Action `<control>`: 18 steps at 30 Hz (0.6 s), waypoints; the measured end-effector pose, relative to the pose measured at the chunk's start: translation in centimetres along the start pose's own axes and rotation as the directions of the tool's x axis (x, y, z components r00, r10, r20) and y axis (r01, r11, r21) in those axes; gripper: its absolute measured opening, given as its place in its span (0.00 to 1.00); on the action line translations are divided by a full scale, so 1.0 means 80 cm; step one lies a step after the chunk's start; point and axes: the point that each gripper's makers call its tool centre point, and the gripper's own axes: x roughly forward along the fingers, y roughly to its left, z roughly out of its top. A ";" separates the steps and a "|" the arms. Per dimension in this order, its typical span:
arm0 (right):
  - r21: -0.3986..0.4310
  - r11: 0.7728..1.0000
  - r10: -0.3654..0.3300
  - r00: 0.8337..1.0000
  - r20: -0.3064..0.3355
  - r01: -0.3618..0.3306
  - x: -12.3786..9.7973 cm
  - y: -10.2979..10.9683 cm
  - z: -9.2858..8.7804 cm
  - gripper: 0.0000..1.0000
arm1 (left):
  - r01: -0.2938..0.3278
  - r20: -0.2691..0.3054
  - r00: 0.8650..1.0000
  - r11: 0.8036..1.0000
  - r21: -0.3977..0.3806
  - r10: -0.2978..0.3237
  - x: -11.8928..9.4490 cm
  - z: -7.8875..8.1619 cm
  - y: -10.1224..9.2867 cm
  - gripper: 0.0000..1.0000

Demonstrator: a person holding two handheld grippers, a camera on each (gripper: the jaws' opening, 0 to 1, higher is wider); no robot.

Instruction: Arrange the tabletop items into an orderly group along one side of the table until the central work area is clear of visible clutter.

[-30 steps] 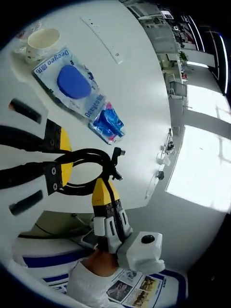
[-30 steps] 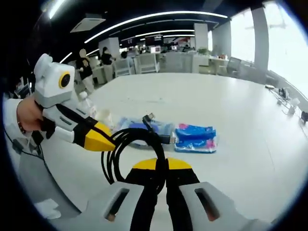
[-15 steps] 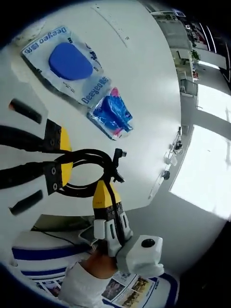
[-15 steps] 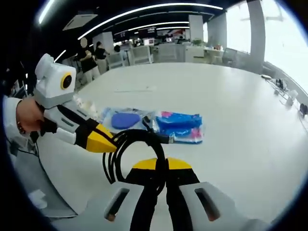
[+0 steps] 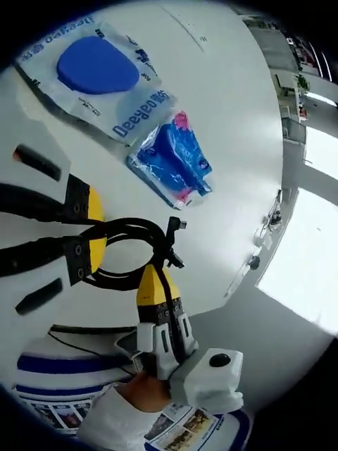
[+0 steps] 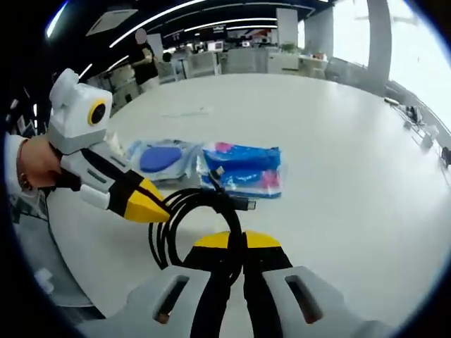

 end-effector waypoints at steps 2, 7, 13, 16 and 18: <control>-0.005 1.000 0.001 1.000 -0.015 -0.001 0.007 -0.004 -0.004 0.02 | -0.002 -0.014 1.000 1.000 -0.016 0.001 0.008 -0.004 0.004 0.02; 0.004 1.000 0.003 0.999 -0.046 -0.003 0.018 -0.014 -0.011 0.02 | 0.001 -0.028 1.000 0.999 -0.054 -0.002 0.025 -0.008 0.011 0.02; -0.012 1.000 -0.004 0.998 -0.064 0.003 0.034 -0.023 -0.022 0.02 | -0.003 -0.036 0.999 0.993 -0.117 -0.001 0.036 -0.011 0.018 0.02; -0.015 1.000 -0.004 0.997 -0.071 0.003 0.038 -0.025 -0.024 0.02 | -0.003 -0.040 0.999 0.992 -0.128 -0.002 0.040 -0.013 0.021 0.02; -0.023 1.000 -0.007 0.997 -0.080 0.005 0.038 -0.025 -0.026 0.02 | -0.002 -0.041 0.999 0.988 -0.152 -0.004 0.042 -0.013 0.022 0.02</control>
